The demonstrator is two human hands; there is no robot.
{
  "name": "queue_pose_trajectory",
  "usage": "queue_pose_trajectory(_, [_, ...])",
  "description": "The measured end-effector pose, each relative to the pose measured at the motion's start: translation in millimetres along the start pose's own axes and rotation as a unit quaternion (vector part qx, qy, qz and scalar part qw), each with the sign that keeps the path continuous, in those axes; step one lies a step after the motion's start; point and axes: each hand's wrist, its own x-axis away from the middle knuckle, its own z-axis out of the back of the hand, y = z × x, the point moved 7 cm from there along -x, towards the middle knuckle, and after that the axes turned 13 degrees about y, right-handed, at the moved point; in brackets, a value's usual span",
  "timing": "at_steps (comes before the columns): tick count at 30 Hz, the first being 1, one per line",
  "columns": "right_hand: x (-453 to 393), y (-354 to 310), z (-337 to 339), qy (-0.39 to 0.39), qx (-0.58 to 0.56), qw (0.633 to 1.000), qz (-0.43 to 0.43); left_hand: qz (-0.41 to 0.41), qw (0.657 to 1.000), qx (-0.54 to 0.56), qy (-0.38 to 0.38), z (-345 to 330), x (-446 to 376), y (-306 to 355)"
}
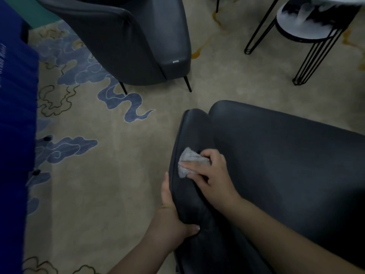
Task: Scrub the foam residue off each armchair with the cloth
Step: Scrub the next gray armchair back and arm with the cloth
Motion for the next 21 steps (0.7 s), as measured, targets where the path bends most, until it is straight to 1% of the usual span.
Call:
queue_pose_trajectory(2, [-19.4, 8.5, 0.8, 0.007, 0.006, 1.0, -0.004, -0.008, 1.0, -0.011, 0.009, 1.0, -0.6, 1.6])
queue_pose_trajectory(3, [-39.0, 15.4, -1.5, 0.033, 0.026, 0.999, -0.023, -0.01, 1.0, -0.013, 0.014, 1.8, -1.0, 1.7])
queue_pose_trajectory(5, [-85.7, 29.4, -4.8, 0.086, 0.048, 0.991, -0.093, -0.011, 1.0, -0.009, 0.016, 2.9, -0.5, 2.3])
queue_pose_trajectory(6, [-104.3, 33.3, -7.0, 0.096, 0.046, 0.987, -0.122, -0.011, 1.0, -0.004, 0.014, 3.3, -0.4, 2.0])
queue_pose_trajectory(7, [-115.1, 33.2, -10.5, 0.097, 0.042, 0.986, -0.129, -0.01, 1.0, 0.0, 0.01, 3.2, -0.3, 1.4])
queue_pose_trajectory(9, [-109.3, 23.6, -15.6, 0.081, 0.05, 0.99, -0.102, -0.012, 1.0, 0.006, 0.003, 2.7, -0.1, 1.7])
queue_pose_trajectory(11, [-77.3, 7.5, -14.6, 0.049, 0.063, 0.995, -0.055, -0.017, 1.0, 0.004, 0.004, 2.4, 0.5, 3.8])
queue_pose_trajectory(14, [-30.6, -12.0, -7.5, -0.007, 0.039, 0.999, 0.021, -0.018, 1.0, -0.007, 0.007, 1.2, 0.7, 7.4])
queue_pose_trajectory(16, [-39.1, -8.7, -6.5, -0.028, 0.043, 0.998, 0.037, -0.021, 1.0, -0.003, 0.005, 0.6, 0.2, 7.9])
queue_pose_trajectory(18, [-67.0, 1.3, -11.3, -0.014, 0.081, 0.997, 0.008, -0.023, 1.0, 0.003, 0.006, 0.8, -1.3, 5.9])
queue_pose_trajectory(19, [-82.6, 9.3, -12.0, 0.008, 0.089, 0.996, -0.03, -0.017, 1.0, 0.004, 0.006, 1.5, -1.8, 4.0])
queue_pose_trajectory(21, [-103.5, 22.7, -12.1, 0.045, 0.063, 0.991, -0.109, -0.012, 1.0, 0.007, 0.003, 1.8, -2.6, 1.6])
